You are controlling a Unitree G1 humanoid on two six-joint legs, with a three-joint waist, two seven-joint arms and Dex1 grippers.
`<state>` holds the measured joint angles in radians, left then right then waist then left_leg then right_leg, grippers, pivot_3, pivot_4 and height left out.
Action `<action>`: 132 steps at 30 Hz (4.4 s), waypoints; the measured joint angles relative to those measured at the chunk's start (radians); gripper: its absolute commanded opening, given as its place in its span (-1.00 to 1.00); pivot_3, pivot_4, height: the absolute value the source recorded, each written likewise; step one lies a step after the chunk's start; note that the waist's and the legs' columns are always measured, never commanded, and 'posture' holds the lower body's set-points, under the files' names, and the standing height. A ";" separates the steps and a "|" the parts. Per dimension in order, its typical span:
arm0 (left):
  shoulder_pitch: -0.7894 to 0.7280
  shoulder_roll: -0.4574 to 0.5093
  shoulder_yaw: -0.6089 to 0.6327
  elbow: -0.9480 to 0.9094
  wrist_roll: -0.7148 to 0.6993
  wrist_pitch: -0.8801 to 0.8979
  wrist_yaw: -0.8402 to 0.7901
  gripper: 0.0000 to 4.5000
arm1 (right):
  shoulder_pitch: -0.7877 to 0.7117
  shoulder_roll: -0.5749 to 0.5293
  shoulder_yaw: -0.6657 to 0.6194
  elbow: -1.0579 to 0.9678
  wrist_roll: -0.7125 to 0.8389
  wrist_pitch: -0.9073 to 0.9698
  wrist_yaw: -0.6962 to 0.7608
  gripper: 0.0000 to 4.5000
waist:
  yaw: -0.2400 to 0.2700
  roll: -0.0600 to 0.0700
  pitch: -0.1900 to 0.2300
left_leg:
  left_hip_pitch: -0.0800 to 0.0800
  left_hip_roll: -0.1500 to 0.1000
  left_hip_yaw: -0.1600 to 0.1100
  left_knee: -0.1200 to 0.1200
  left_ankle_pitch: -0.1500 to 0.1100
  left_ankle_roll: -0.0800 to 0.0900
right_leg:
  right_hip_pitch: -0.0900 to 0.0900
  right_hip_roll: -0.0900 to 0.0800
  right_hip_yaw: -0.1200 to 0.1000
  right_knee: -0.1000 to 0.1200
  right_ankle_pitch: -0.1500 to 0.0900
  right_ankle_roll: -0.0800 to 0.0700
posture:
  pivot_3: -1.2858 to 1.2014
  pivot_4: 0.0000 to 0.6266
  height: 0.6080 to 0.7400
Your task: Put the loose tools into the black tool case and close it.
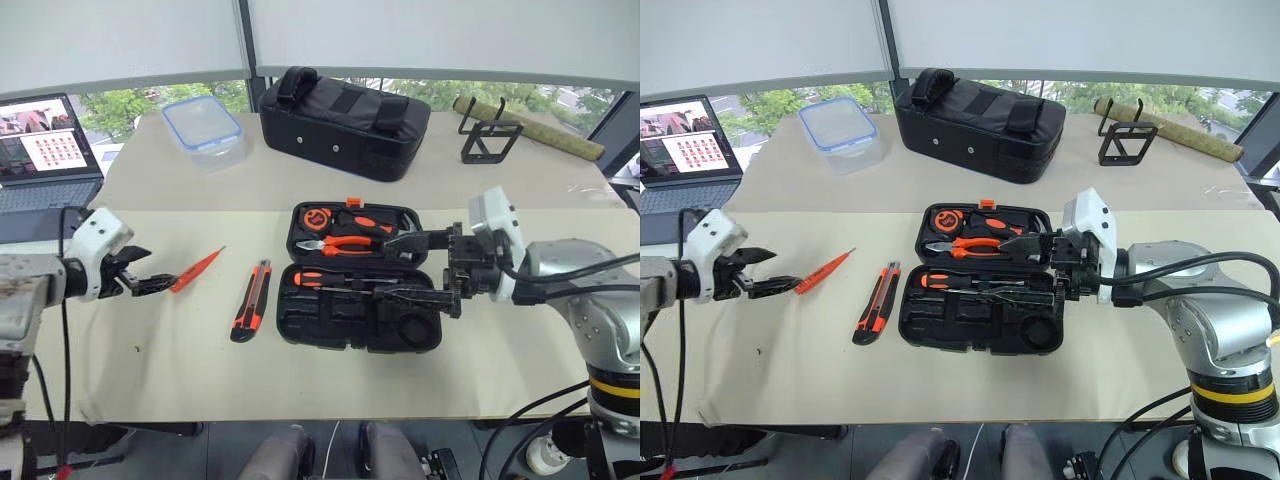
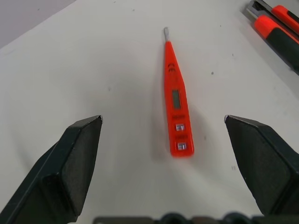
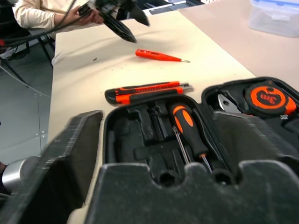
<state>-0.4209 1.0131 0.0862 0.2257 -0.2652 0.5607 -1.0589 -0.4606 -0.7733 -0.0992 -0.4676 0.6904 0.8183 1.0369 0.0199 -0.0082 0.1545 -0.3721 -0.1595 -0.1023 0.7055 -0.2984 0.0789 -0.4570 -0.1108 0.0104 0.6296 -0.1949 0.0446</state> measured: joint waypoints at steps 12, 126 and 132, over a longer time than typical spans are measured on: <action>-0.299 -0.143 -0.253 0.335 0.193 -0.046 -0.041 -0.17 | 0.035 0.005 -0.029 -0.069 0.061 0.019 -0.131 1.00 | -0.009 -0.001 0.000 | -0.002 0.000 0.000 0.001 0.002 0.004 | -0.002 0.000 -0.001 0.001 0.000 0.000 | 0.03 -0.52 0.66; -0.412 -0.419 -0.401 -0.154 0.046 0.003 -0.364 -0.49 | 0.318 -0.098 -0.114 -0.151 0.110 -0.003 -0.280 1.00 | -0.006 -0.002 0.000 | -0.008 -0.001 -0.002 0.011 0.003 0.006 | -0.001 -0.001 -0.003 0.001 0.002 0.002 | 0.03 -0.52 0.66; -0.310 -0.497 -0.403 -0.078 0.067 -0.078 -0.259 -0.99 | 0.300 -0.098 -0.110 -0.149 0.110 -0.003 -0.277 1.00 | -0.005 -0.002 0.000 | -0.008 -0.001 -0.002 0.012 0.003 0.006 | -0.001 -0.001 -0.003 0.001 0.002 0.002 | 0.03 -0.52 0.66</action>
<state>-0.7308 0.5157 -0.3166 0.1474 -0.1980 0.4823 -1.3177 -0.1601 -0.8712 -0.2093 -0.6169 0.8006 0.8151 0.7600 0.0153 -0.0100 0.1549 -0.3805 -0.1603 -0.1048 0.7171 -0.2955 0.0849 -0.4583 -0.1121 0.0076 0.6302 -0.1934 0.0469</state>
